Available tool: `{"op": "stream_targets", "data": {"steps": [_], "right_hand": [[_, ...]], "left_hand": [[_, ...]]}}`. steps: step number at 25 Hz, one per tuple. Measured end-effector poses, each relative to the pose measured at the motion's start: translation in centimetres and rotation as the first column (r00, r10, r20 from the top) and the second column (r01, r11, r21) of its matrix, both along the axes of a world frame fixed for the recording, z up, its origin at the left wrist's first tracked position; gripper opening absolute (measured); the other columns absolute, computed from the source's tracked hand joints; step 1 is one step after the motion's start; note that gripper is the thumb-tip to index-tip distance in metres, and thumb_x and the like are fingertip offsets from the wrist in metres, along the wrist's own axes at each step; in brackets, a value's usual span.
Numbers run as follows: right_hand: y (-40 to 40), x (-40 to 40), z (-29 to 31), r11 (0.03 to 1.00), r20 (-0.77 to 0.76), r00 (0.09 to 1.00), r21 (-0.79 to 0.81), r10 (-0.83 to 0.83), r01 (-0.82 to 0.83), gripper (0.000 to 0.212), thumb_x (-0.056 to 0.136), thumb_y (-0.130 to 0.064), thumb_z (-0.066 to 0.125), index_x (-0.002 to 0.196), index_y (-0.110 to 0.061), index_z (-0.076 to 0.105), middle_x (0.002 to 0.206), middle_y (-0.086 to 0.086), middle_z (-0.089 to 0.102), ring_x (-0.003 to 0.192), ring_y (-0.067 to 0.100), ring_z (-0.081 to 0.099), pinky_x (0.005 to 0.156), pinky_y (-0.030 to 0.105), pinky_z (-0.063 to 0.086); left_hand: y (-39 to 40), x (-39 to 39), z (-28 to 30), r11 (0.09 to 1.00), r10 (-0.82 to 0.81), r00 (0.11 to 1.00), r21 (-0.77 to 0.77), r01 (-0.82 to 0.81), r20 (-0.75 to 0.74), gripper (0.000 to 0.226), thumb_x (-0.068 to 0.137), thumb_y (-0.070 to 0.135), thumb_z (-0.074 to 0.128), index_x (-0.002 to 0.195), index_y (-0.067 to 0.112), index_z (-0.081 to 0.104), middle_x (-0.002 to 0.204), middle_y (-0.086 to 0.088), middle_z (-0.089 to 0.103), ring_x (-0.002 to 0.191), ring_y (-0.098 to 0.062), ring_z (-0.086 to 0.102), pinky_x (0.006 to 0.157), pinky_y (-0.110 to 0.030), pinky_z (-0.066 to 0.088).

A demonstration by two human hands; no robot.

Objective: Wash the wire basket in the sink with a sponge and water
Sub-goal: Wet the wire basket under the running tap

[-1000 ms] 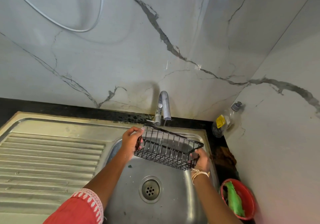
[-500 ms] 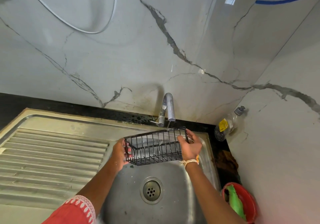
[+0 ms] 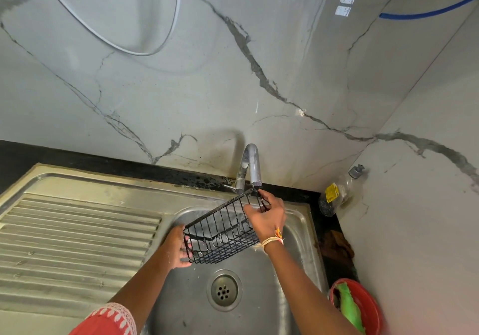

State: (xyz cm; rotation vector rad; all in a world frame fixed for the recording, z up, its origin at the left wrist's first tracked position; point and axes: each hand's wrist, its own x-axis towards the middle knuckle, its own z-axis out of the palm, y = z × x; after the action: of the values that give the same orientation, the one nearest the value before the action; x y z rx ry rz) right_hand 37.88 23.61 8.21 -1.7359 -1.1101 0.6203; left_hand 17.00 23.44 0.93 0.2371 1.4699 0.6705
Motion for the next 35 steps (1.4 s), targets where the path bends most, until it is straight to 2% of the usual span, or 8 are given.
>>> {"op": "stream_targets", "data": {"steps": [5, 9, 12, 14, 19, 22, 28, 35], "right_hand": [[-0.4, 0.0, 0.2, 1.000, 0.127, 0.992, -0.024, 0.008, -0.005, 0.061, 0.063, -0.028, 0.079, 0.122, -0.026, 0.063, 0.109, -0.007, 0.048, 0.070, 0.005, 0.054, 0.066, 0.023, 0.052], [-0.7, -0.4, -0.4, 0.997, 0.281, 0.956, -0.022, 0.081, -0.078, 0.062, 0.062, -0.035, 0.077, 0.122, -0.027, 0.063, 0.117, -0.006, 0.050, 0.083, 0.006, 0.058, 0.080, 0.034, 0.056], [-1.1, -1.3, -0.9, 0.984, 0.458, 0.873, -0.039, 0.170, -0.171, 0.066, 0.063, -0.044, 0.070, 0.125, -0.027, 0.059, 0.126, -0.004, 0.050, 0.107, 0.016, 0.057, 0.093, 0.046, 0.048], [-1.4, -1.5, -0.8, 0.971, 0.526, 0.823, -0.021, 0.213, -0.238, 0.070, 0.065, -0.045, 0.068, 0.131, -0.025, 0.055, 0.129, -0.001, 0.049, 0.115, 0.018, 0.053, 0.097, 0.045, 0.044], [-1.9, -0.8, -0.1, 0.925, 0.290, 0.908, 0.140, 0.304, -0.354, 0.066, 0.066, -0.021, 0.073, 0.128, -0.022, 0.049, 0.115, -0.005, 0.054, 0.091, 0.004, 0.058, 0.086, 0.006, 0.040], [-1.4, -0.1, 0.3, 0.958, 0.157, 0.962, 0.144, 0.224, -0.247, 0.051, 0.067, -0.012, 0.070, 0.114, -0.026, 0.056, 0.105, -0.007, 0.059, 0.080, 0.004, 0.060, 0.069, 0.019, 0.051], [-0.8, 2.7, 0.4, 0.993, 0.369, 0.928, 0.118, -0.057, 0.014, 0.020, 0.082, -0.013, 0.063, 0.102, -0.011, 0.065, 0.101, 0.005, 0.059, 0.069, 0.011, 0.057, 0.058, 0.021, 0.044], [-1.6, 4.9, 0.5, 0.976, 0.543, 0.811, 0.119, -0.216, 0.181, 0.021, 0.079, -0.021, 0.065, 0.099, -0.014, 0.066, 0.099, 0.006, 0.058, 0.077, 0.026, 0.061, 0.060, 0.026, 0.044]], "left_hand": [[0.4, 0.7, 1.1, 0.968, -0.242, 0.969, -0.082, 0.238, -0.047, 0.069, 0.095, 0.047, 0.048, 0.145, 0.002, 0.033, 0.151, -0.020, 0.035, 0.131, -0.035, 0.043, 0.107, -0.055, 0.035], [1.4, 3.0, 4.0, 0.881, -0.473, 0.880, 0.003, 0.473, 0.041, 0.085, 0.088, 0.056, 0.053, 0.152, 0.010, 0.020, 0.155, -0.025, 0.021, 0.136, -0.041, 0.035, 0.109, -0.056, 0.033], [2.5, 5.6, 6.8, 0.894, -0.447, 0.871, 0.071, 0.442, 0.204, 0.107, 0.079, 0.064, 0.060, 0.154, 0.017, -0.001, 0.159, -0.023, -0.002, 0.143, -0.047, 0.012, 0.105, -0.060, 0.033], [2.8, 6.8, 7.4, 0.907, -0.422, 0.891, 0.069, 0.416, 0.168, 0.120, 0.064, 0.063, 0.072, 0.154, 0.022, 0.004, 0.159, -0.023, 0.000, 0.142, -0.050, 0.013, 0.100, -0.064, 0.035], [2.3, 7.2, 6.3, 0.934, -0.356, 0.931, 0.031, 0.355, 0.076, 0.126, 0.047, 0.054, 0.085, 0.149, 0.012, 0.025, 0.149, -0.028, 0.027, 0.131, -0.047, 0.037, 0.098, -0.068, 0.036], [2.1, 8.3, 6.5, 0.949, -0.314, 0.947, -0.003, 0.315, 0.071, 0.114, 0.063, 0.059, 0.079, 0.151, 0.015, 0.020, 0.153, -0.028, 0.019, 0.134, -0.050, 0.031, 0.099, -0.067, 0.036], [1.7, 9.8, 7.3, 0.883, -0.464, 0.881, 0.033, 0.469, -0.092, 0.098, 0.064, 0.059, 0.069, 0.146, 0.023, 0.030, 0.154, -0.019, 0.025, 0.132, -0.046, 0.035, 0.103, -0.067, 0.030], [2.0, 12.4, 8.8, 0.857, -0.458, 0.856, 0.139, 0.497, -0.238, 0.088, 0.071, 0.060, 0.065, 0.144, 0.020, 0.036, 0.153, -0.014, 0.032, 0.131, -0.047, 0.037, 0.099, -0.062, 0.034]]}}
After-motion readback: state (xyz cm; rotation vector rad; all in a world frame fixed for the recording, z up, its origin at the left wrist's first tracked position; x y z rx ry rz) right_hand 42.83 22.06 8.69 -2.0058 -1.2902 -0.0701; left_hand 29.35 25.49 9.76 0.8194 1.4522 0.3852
